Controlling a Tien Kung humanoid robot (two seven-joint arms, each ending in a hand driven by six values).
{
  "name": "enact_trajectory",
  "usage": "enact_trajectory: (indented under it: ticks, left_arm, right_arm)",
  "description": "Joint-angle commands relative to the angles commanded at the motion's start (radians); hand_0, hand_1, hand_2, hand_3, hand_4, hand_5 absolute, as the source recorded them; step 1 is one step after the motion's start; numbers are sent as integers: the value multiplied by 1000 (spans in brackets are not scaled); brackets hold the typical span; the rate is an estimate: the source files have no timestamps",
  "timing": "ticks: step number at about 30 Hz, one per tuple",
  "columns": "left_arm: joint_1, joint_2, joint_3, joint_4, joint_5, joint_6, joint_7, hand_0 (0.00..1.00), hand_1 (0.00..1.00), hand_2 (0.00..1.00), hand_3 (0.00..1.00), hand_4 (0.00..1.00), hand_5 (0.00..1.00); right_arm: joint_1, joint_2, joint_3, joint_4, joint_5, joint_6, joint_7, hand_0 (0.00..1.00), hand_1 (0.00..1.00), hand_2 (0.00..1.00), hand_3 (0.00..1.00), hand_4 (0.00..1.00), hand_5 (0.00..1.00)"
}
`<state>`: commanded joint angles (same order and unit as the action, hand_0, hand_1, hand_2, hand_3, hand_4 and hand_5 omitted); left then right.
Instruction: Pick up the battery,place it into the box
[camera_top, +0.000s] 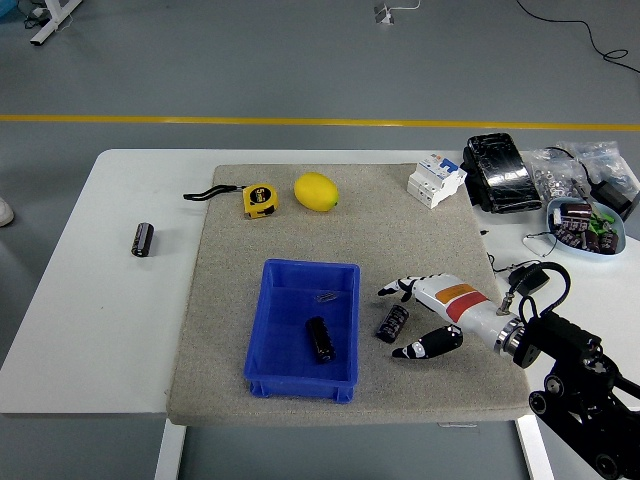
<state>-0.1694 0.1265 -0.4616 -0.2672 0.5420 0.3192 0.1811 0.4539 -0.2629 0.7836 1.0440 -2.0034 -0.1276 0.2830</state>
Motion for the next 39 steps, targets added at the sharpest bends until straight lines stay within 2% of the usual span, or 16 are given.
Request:
enact_trajectory:
  ticks: [1,6,7,12,13,39]
  left_arm:
    - [0,0,0,0,1,0,0,726,674,705,622,660,634]
    - [-2,-1,1,0,-1,0,-1,726,674,705,622,660,634]
    - [-3,-1,2,0,-3,0,-1,726,675,706,622,660,632]
    - [-5,-1,3,0,-5,0,-2,726,675,706,622,660,632]
    - [-5,-1,4,0,-6,0,-3,727,675,706,622,661,631]
    - [-7,-2,8,1,-16,1,-6,726,674,705,622,661,630]
  right_arm:
    - [0,1,1,-5,1,1,0,457,499,614,572,871,229]
    - [-2,2,7,-20,3,4,2,457,499,614,572,871,229]
    - [-1,2,7,-20,4,4,3,406,468,578,558,835,201]
    - [2,0,8,-20,9,-3,7,406,468,578,558,835,201]
    - [3,-1,7,-20,9,-3,7,387,445,560,539,810,177]
    - [9,-7,0,-31,13,-1,16,343,432,540,514,752,149]
